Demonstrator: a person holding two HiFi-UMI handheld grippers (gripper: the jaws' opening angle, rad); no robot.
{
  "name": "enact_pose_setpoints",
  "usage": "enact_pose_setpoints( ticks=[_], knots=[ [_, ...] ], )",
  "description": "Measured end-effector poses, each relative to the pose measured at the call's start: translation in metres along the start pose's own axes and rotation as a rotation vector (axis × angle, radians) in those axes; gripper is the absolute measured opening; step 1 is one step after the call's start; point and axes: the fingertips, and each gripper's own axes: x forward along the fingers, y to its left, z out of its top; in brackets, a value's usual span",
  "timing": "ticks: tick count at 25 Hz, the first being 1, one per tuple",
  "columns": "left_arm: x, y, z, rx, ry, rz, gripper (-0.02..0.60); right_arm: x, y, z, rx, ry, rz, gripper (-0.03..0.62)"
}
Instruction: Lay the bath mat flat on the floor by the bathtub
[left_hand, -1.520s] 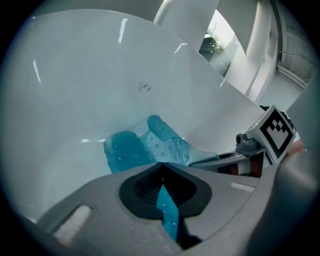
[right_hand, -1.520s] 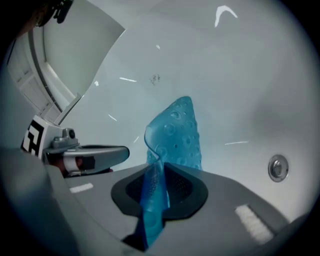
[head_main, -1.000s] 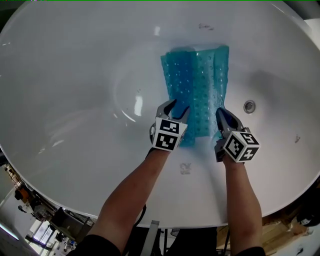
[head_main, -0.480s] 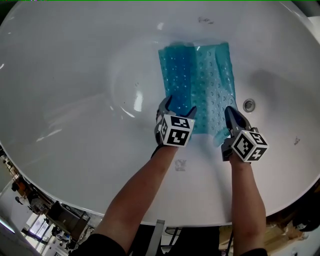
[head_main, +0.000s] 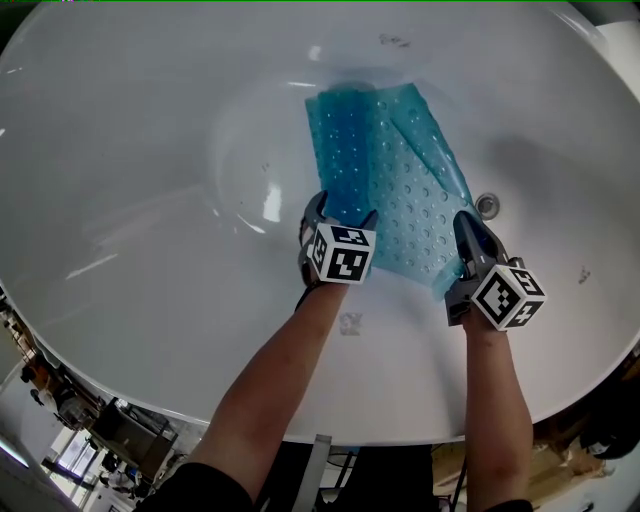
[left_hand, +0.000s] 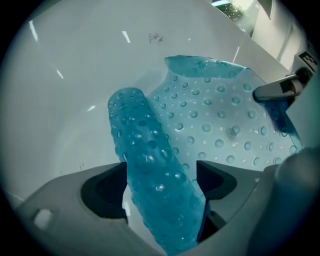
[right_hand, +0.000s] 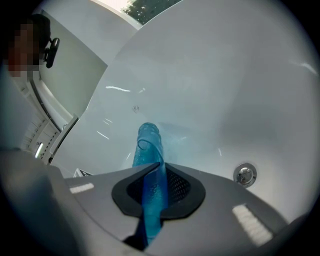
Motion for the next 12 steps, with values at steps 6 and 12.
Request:
enact_pose_setpoints(
  ticks=[6, 12],
  knots=[
    [0.012, 0.022, -0.013, 0.0, 0.043, 0.011, 0.453, -0.003, 0.003, 0.011, 0.021, -0.03, -0.006, 0.013],
    [0.015, 0.026, -0.016, 0.019, 0.069, 0.024, 0.453, -0.019, -0.01, 0.017, 0.027, -0.036, -0.044, 0.014]
  ],
)
